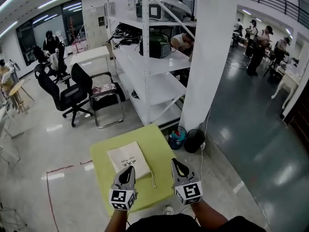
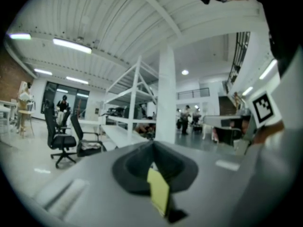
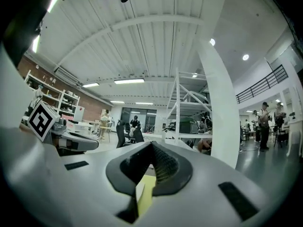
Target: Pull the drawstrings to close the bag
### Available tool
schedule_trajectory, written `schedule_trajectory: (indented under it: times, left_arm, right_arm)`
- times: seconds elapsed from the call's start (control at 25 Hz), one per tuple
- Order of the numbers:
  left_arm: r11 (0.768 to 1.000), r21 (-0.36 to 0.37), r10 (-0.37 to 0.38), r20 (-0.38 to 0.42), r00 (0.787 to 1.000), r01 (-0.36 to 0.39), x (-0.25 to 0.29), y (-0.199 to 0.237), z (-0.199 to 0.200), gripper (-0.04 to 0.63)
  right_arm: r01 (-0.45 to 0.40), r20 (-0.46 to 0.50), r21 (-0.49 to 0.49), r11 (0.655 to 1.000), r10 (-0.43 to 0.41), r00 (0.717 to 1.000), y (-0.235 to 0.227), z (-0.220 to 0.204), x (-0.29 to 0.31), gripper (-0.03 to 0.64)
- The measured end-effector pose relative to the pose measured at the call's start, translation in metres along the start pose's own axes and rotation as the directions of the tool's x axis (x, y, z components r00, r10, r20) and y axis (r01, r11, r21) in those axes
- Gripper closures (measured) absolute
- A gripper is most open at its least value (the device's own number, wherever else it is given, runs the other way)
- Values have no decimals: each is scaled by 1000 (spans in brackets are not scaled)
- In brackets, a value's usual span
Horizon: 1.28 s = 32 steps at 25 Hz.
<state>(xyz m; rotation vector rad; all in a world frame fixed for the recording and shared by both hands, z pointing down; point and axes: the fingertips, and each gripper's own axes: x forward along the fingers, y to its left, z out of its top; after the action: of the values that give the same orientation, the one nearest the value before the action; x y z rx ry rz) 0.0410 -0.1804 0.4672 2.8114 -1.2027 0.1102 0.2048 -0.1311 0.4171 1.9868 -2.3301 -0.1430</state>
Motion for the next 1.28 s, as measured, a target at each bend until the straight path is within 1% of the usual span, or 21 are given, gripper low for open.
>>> schedule_trajectory:
  times: [0.12,0.2,0.28,0.4,0.52,0.6,0.72,0.76,0.88,0.96,1.0,1.04,1.12,1.16,1.2,1.28]
  left_arm:
    - [1000,1,32,-8,999,-32,16,-2,-6,592]
    - [997,0,76,-30,997,-76,15,2,-14,592]
    - [993,-2,116,-60,991,-116,11,4,-23,592]
    - [985,-6,171,-108,979,-173,-2,5,-41,592]
    - [975,-8,217,-152,964,-221,-11,11,-58,592]
    - [971,-10,234,-192,953,-241,-19,13,-74,592]
    - [955,-42,275,-256,927,-295,-34,18,-106,592]
    - [948,-57,285,-279,917,-312,-38,19,-118,592]
    - [929,-103,299,-351,887,-354,-51,20,-153,592]
    - [920,-117,304,-389,870,-374,-58,22,-173,592]
    - [918,-120,304,-399,865,-378,-60,23,-180,592]
    - [918,-123,302,-400,865,-377,-61,25,-187,592]
    - [923,-113,300,-385,873,-367,-64,28,-196,592]
    - [925,-100,305,-384,872,-367,-65,31,-201,591]
    - [923,-90,312,-390,866,-373,-66,34,-208,591]
    - [913,-95,326,-411,851,-396,-68,40,-224,591]
  right_arm:
    - [-36,-5,17,999,37,999,-13,-13,15,624]
    - [-78,-18,35,996,79,997,-12,-25,23,624]
    - [-120,-29,31,992,121,992,-7,-35,28,624]
    - [-199,-49,13,980,199,979,7,-46,25,624]
    - [-270,-94,13,963,270,958,19,-65,31,624]
    - [-308,-127,16,951,308,943,29,-83,35,624]
    - [-348,-177,29,937,348,921,44,-111,41,624]
    - [-356,-195,26,934,354,915,48,-120,42,624]
    - [-389,-256,-29,921,369,893,61,-145,44,624]
    - [-411,-298,-19,912,387,873,72,-163,41,624]
    - [-418,-325,3,909,396,859,77,-172,40,624]
    - [-421,-353,26,906,403,844,81,-182,38,624]
    - [-420,-403,68,905,410,818,88,-202,35,624]
    - [-417,-425,88,904,413,806,91,-213,34,624]
    - [-414,-446,105,904,415,793,93,-224,34,624]
    - [-406,-478,135,904,418,772,97,-247,31,624]
